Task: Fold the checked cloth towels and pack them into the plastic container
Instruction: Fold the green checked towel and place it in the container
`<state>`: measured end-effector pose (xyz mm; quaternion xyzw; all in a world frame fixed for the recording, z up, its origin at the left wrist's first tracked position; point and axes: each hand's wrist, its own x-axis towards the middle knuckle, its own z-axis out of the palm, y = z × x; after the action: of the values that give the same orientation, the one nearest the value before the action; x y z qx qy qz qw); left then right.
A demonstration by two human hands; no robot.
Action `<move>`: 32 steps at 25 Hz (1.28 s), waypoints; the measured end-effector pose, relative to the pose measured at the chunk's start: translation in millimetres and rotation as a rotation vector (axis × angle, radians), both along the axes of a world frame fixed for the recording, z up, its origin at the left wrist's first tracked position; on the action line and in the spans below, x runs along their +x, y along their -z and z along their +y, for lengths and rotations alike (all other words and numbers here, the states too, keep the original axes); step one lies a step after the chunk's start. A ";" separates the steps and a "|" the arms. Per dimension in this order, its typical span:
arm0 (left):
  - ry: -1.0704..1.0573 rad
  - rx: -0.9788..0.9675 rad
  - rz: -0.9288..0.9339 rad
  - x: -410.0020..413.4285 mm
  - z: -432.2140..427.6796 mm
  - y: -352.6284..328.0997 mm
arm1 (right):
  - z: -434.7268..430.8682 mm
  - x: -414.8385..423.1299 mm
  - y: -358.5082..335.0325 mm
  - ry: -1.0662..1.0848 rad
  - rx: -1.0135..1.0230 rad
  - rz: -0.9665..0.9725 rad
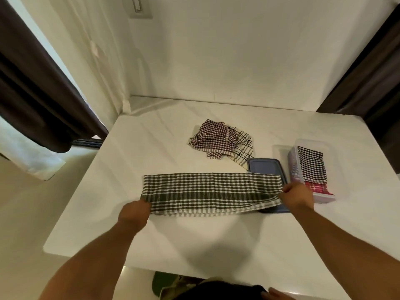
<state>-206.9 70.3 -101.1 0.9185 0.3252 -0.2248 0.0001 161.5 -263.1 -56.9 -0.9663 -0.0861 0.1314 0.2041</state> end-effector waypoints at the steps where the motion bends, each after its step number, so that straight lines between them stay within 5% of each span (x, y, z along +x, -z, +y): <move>1: 0.039 0.023 0.023 -0.1 -3.3 -2.7 | 1.4 -2.6 0.8 -0.015 -0.005 0.008; 8: 0.128 -0.188 -0.039 -0.5 -18.7 -13.7 | 12.3 -24.7 -10.1 -0.198 0.141 -0.226; 15: -0.397 -0.465 -0.358 38.1 -12.6 -21.0 | 90.5 -72.5 -25.3 -0.402 0.466 -0.236; 20: -1.042 -1.228 -0.653 73.4 -12.5 -43.4 | 149.5 -135.9 -23.9 -0.606 0.567 -0.158; 23: -1.163 -1.636 -0.692 77.2 -2.2 -40.8 | 172.7 -177.0 -17.1 -0.842 0.555 -0.118; 25: -1.225 -1.638 -0.788 73.2 4.7 -37.3 | 179.9 -203.0 -6.9 -1.048 0.521 -0.082; 28: -1.282 -1.375 -0.927 62.1 12.6 -31.3 | 184.7 -224.0 12.4 -1.218 0.466 -0.053; 32: -1.256 -1.283 -0.861 39.9 23.0 -28.2 | 195.3 -233.6 23.5 -1.286 0.418 -0.008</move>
<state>-167.0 93.2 -72.8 0.4092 0.5414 0.0352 0.7336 -72.1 -67.8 -80.3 -0.6633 -0.6685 0.2037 0.2677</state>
